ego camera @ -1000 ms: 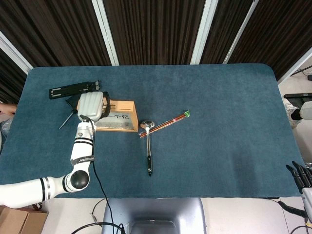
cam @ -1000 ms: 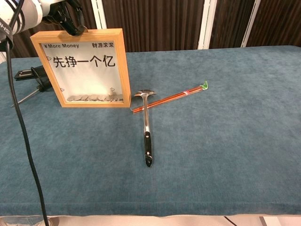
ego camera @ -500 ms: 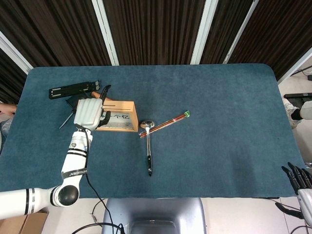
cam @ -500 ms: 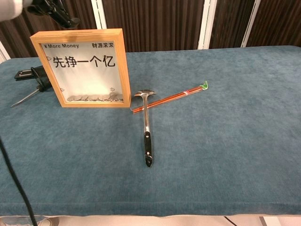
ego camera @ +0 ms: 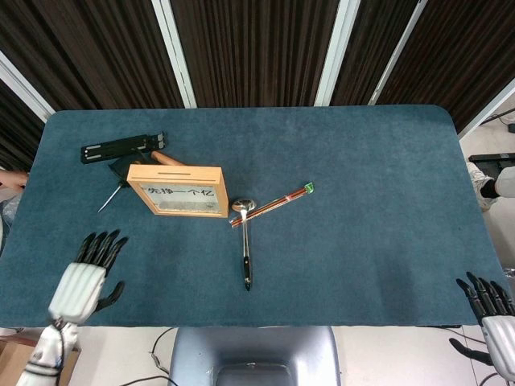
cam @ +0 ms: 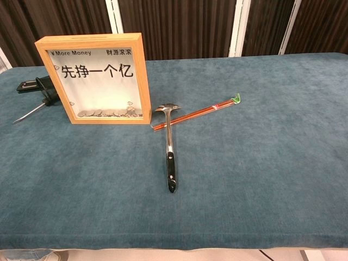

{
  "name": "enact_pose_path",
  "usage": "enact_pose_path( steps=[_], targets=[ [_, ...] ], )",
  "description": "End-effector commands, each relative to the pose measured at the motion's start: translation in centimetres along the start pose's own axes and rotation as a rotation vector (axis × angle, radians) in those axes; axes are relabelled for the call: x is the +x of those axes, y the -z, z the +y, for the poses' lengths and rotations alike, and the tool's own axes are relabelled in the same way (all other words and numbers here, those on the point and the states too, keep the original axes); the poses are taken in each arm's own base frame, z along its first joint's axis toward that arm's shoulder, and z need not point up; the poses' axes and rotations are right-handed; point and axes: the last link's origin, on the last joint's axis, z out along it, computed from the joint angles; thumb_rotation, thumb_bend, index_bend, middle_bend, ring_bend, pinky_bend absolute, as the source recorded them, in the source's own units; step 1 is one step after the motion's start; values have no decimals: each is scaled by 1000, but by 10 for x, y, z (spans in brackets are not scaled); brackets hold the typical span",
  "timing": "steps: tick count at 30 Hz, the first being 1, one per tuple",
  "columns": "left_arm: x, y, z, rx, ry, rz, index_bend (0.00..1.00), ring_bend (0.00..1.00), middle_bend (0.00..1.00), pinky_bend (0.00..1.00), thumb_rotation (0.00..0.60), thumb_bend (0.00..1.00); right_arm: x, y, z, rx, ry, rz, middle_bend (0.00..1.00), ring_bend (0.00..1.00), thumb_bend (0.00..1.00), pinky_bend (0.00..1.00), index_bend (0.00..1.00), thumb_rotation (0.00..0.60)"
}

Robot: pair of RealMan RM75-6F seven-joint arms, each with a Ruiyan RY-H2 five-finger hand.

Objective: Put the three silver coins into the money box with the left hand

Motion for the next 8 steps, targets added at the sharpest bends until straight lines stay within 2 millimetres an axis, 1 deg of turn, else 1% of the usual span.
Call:
enact_pose_path(
  steps=[1, 5, 8],
  targets=[
    [-8, 66, -32, 16, -17, 18, 0, 0, 0, 8, 600, 345, -2, 1, -5, 7, 10, 12, 0, 0, 53, 0, 0, 600],
    [-3, 70, -35, 17, -6, 27, 0, 0, 0, 7, 600, 344, -4, 2, -8, 7, 19, 16, 0, 0, 53, 0, 0, 600],
    [0, 68, -37, 14, 6, 34, 0, 0, 0, 7, 600, 343, -6, 1, -7, 5, 22, 7, 0, 0, 53, 0, 0, 600]
  ],
)
